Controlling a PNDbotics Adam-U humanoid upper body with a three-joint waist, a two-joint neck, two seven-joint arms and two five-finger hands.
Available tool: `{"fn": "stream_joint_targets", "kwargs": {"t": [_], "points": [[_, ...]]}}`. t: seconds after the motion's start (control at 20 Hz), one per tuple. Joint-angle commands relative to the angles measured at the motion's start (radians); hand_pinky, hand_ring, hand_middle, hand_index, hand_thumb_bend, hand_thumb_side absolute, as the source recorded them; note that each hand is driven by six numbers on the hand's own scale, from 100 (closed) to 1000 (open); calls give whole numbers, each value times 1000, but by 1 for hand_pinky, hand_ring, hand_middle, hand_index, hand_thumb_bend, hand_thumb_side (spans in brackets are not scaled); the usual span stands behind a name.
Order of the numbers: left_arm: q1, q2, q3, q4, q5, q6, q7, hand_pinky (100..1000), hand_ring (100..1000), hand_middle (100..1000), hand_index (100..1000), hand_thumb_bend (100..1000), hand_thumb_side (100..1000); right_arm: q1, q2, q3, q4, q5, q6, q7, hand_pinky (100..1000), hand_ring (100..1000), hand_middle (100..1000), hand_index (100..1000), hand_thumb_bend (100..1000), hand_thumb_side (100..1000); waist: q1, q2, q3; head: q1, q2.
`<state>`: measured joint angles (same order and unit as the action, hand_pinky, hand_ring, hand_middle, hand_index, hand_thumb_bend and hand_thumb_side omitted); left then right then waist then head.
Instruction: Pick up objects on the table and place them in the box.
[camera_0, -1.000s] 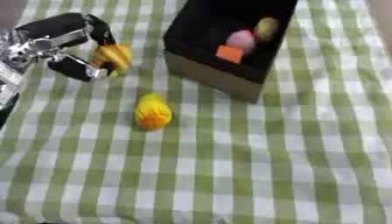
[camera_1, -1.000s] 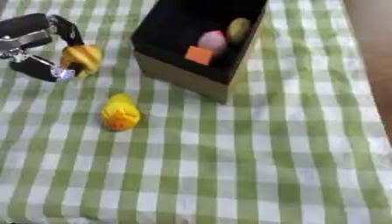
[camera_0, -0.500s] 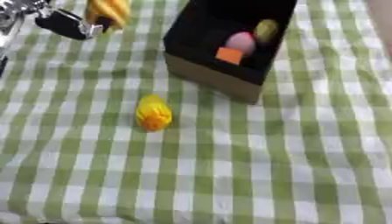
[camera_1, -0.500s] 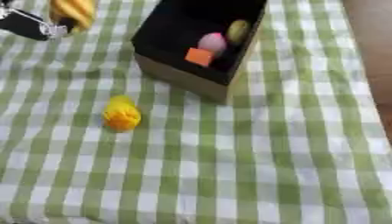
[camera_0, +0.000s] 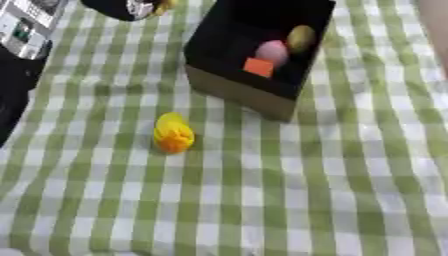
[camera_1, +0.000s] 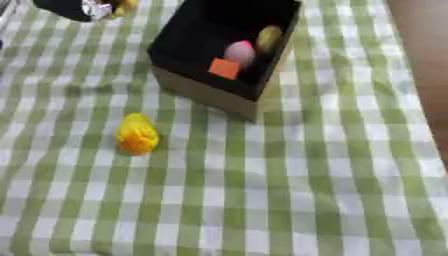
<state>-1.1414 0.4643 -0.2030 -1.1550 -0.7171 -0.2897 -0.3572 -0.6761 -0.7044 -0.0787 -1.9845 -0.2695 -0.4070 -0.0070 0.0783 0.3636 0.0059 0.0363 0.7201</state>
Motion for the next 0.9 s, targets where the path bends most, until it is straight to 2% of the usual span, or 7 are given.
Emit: {"fn": "stream_joint_targets", "kwargs": {"t": [0.05, 0.35, 0.55, 0.9], "points": [[-48, -55, 34, 19, -102, -9, 59, 759, 634, 612, 618, 100, 121, -32, -10, 0, -16, -18, -4, 1, 828, 836, 594, 844, 100, 542, -9, -18, -10, 22, -18], [-70, -176, 70, 51, -265, -3, 169, 757, 629, 609, 617, 100, 120, -68, 17, 9, -16, -37, -6, 13, 827, 835, 596, 844, 100, 543, -21, -7, -44, 62, -31], [-64, -214, 66, 71, -343, -9, 202, 758, 630, 610, 619, 100, 123, -80, 25, 9, -16, -45, -7, 16, 827, 834, 595, 844, 100, 543, -23, -2, -61, 86, -34], [-79, -258, 80, 144, -457, 12, 263, 761, 638, 613, 629, 100, 137, -100, 45, 17, -16, -57, -1, 28, 827, 834, 595, 844, 100, 544, -21, 4, -88, 118, -47]]}}
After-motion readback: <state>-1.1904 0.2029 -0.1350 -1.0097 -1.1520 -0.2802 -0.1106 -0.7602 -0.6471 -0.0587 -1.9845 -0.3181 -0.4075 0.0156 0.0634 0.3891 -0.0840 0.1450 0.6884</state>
